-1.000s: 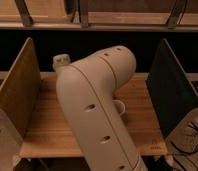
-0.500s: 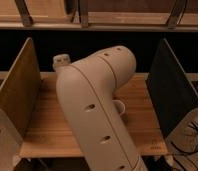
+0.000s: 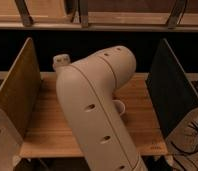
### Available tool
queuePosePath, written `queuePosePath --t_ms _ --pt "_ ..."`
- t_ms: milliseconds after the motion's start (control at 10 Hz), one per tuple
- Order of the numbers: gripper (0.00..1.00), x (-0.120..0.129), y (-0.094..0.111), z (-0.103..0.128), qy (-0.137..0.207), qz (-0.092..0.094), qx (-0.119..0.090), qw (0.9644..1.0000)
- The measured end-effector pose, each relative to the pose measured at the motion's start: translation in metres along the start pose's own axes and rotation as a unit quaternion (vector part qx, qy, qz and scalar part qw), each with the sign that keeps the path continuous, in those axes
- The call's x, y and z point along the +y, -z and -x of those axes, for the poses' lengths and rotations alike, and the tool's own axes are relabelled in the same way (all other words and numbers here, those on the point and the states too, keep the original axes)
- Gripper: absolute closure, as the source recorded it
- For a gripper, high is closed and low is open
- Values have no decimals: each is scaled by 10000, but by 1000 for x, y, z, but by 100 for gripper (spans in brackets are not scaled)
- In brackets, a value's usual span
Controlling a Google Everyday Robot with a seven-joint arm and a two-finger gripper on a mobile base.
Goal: Stand the bottle upright
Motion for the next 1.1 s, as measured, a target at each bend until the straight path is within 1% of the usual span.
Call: queuePosePath --t_ms 100,200,1100 --pt "40 0 0 0 0 0 0 10000" --pt "36 0 0 0 1 0 0 10000" --pt "36 0 0 0 0 0 0 10000"
